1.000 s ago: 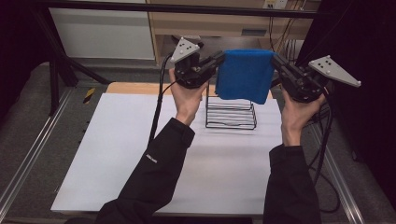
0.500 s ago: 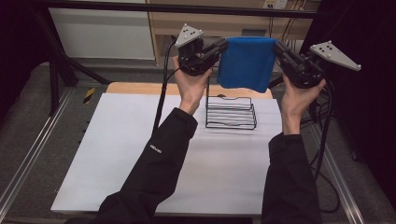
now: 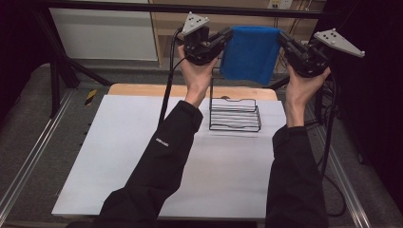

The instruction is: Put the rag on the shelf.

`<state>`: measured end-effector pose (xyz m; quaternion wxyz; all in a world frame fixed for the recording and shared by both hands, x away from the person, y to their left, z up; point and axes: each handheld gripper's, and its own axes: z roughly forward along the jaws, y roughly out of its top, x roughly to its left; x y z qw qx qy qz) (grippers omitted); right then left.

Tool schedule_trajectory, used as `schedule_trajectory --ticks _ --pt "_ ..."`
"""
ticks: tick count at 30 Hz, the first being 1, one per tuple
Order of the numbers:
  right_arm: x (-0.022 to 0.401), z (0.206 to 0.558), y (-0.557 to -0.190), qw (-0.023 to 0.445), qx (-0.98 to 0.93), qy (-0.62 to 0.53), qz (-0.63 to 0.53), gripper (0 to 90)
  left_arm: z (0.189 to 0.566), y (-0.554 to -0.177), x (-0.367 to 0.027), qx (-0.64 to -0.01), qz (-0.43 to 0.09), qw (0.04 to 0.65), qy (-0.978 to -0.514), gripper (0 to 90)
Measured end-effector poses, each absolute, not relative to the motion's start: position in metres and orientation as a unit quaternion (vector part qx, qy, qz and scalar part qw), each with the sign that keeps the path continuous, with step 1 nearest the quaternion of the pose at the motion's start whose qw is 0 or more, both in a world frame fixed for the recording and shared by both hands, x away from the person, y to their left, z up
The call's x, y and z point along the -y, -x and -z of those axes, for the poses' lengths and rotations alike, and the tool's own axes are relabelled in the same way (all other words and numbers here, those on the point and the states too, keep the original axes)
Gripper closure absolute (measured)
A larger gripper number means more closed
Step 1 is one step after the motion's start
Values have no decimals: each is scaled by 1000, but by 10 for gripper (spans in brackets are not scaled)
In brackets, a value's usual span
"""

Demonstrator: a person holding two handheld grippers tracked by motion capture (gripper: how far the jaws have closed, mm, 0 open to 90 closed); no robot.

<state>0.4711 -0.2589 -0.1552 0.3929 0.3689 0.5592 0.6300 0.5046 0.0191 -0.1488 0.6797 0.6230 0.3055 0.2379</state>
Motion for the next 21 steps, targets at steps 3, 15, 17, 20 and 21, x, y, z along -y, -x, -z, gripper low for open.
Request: schedule_trajectory --ticks 3,15,17,20,21 --pt "259 153 -477 394 -559 -372 -628 860 148 -511 -18 -310 -233 678 -624 847" --pt "259 159 -501 387 -566 -378 -622 858 158 -532 -17 -324 -237 669 -625 847" --pt "258 161 -503 388 -569 -376 -620 857 160 -534 -17 -325 -241 664 -628 846" --pt "258 163 -506 384 -574 -378 -616 857 165 -537 -18 -328 -237 662 -631 846" --pt "257 165 -506 384 -576 -379 -615 857 167 -537 -18 -327 -237 661 -632 847"
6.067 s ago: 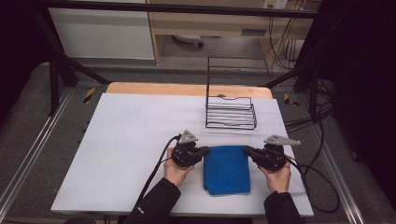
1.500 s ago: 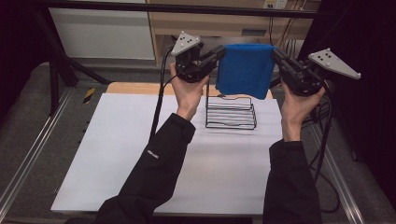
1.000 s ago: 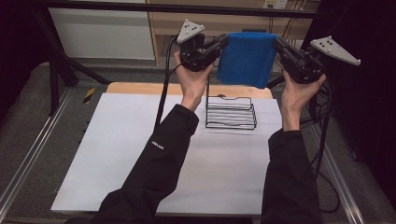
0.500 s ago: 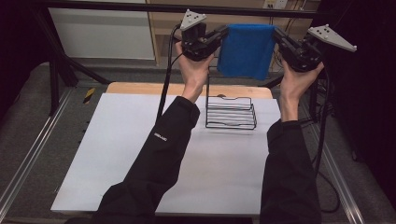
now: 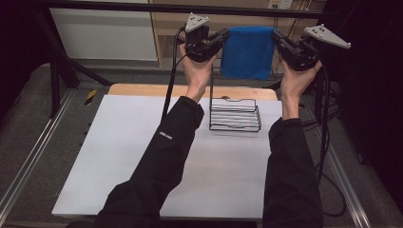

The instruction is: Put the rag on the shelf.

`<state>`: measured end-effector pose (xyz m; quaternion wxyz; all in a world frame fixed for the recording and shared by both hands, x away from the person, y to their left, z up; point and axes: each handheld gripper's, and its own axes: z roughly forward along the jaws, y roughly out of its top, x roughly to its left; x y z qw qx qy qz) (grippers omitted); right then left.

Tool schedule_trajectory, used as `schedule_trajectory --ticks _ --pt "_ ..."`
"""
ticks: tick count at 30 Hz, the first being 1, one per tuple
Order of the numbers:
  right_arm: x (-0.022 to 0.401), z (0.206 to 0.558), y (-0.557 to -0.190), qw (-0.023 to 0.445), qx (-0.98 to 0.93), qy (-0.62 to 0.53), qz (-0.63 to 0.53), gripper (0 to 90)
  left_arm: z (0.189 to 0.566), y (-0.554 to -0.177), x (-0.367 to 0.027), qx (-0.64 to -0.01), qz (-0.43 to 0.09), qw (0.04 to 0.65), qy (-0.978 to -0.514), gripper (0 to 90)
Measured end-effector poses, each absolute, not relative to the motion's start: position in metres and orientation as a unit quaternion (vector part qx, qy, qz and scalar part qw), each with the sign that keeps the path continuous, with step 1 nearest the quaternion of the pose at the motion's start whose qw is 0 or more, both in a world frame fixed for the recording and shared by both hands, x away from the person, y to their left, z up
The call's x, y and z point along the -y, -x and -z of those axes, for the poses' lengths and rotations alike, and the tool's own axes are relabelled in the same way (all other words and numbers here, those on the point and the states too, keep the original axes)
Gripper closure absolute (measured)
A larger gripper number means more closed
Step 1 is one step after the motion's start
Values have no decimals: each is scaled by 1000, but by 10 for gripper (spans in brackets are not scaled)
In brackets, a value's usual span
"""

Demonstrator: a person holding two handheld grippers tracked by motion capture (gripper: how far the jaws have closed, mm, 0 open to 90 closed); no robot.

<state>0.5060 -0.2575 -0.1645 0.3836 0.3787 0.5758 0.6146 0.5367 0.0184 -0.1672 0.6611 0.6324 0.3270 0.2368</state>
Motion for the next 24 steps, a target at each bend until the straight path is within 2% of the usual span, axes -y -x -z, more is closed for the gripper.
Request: schedule_trajectory --ticks 24 --pt "269 212 -495 344 -610 -395 -595 849 211 -526 -19 -299 -230 626 -683 845"
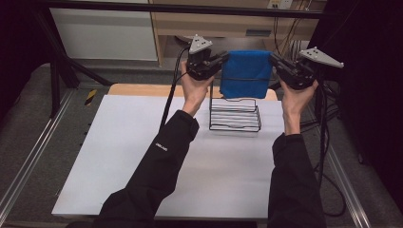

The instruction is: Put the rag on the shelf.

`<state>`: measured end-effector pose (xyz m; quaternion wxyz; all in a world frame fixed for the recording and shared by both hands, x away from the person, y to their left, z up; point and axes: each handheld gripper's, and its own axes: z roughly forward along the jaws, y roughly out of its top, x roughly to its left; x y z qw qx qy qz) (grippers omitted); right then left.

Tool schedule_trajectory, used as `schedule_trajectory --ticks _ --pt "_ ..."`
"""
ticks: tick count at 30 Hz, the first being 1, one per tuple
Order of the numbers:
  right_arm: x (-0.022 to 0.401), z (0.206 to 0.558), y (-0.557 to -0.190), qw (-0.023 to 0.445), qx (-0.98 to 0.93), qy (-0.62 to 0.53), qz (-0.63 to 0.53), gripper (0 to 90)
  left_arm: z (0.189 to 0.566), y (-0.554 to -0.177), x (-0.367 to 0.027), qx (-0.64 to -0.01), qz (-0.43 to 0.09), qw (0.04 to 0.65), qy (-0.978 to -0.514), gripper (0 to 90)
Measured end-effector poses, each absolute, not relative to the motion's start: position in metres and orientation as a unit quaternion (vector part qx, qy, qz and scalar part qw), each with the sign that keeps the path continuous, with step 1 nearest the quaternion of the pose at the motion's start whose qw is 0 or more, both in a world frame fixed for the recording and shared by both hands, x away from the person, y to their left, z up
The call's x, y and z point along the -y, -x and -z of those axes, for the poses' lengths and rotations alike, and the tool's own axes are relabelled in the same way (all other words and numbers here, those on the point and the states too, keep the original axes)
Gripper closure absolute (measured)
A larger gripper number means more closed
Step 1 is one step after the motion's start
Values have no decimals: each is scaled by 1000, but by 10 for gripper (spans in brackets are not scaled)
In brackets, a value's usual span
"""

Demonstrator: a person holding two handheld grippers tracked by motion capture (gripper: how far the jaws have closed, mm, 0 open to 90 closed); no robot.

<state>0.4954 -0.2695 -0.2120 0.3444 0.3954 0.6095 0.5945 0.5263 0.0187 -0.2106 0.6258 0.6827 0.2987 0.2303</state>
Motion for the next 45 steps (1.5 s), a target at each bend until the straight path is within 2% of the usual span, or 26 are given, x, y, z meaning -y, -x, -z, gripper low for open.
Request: schedule_trajectory --ticks 22,36,43,45 --pt "274 223 -467 309 -650 -400 -567 840 220 -504 -24 -285 -191 605 -718 836" --pt "274 241 -465 285 -678 -393 -552 839 234 -495 -25 -293 -182 559 -754 804" --pt "273 247 -467 282 -687 -388 -546 839 215 -494 -31 -301 -179 565 -748 718" --pt "272 247 -467 280 -688 -387 -546 839 206 -493 -32 -301 -181 571 -742 717"
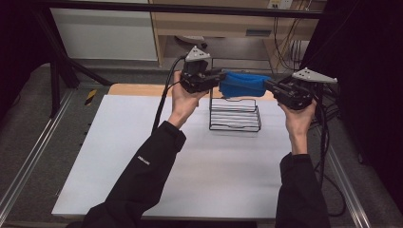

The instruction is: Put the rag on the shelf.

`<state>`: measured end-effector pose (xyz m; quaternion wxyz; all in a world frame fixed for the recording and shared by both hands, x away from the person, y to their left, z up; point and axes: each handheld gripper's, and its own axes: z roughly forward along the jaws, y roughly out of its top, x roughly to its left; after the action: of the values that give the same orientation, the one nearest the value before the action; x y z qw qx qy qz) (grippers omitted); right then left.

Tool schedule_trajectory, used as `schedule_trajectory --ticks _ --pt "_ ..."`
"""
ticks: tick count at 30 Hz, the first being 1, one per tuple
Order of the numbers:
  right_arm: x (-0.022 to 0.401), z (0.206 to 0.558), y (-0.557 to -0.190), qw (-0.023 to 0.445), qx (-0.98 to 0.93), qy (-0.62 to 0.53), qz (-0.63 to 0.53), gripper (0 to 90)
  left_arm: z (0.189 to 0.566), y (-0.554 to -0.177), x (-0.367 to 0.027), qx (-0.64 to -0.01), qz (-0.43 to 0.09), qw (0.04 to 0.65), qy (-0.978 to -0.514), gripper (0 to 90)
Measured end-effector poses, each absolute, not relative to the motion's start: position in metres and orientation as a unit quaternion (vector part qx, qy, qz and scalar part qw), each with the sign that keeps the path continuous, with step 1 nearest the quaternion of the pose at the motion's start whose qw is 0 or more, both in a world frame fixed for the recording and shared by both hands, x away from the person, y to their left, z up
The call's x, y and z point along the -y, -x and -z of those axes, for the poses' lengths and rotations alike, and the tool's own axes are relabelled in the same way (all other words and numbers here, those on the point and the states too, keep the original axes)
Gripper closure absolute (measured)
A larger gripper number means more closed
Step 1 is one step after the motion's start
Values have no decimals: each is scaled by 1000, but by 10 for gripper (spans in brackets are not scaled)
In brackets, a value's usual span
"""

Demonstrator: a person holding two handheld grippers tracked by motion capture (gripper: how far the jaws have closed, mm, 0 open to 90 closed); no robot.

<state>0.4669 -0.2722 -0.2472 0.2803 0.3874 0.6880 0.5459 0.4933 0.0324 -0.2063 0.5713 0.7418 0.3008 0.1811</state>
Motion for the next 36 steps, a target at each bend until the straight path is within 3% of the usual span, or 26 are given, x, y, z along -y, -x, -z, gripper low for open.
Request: schedule_trajectory --ticks 5,17,24,28,36 --pt "270 249 -467 283 -693 -383 -541 836 200 -495 -28 -303 -171 564 -749 770" --pt "273 253 -465 281 -699 -379 -537 795 233 -500 -13 -305 -143 514 -789 884" --pt "274 249 -462 280 -694 -374 -548 668 241 -502 -13 -306 -151 503 -794 894" --pt "270 241 -459 282 -689 -365 -559 644 245 -502 -12 -305 -154 500 -796 894" --pt "263 255 -465 245 -710 -390 -532 864 255 -504 -13 -305 -158 500 -795 894"
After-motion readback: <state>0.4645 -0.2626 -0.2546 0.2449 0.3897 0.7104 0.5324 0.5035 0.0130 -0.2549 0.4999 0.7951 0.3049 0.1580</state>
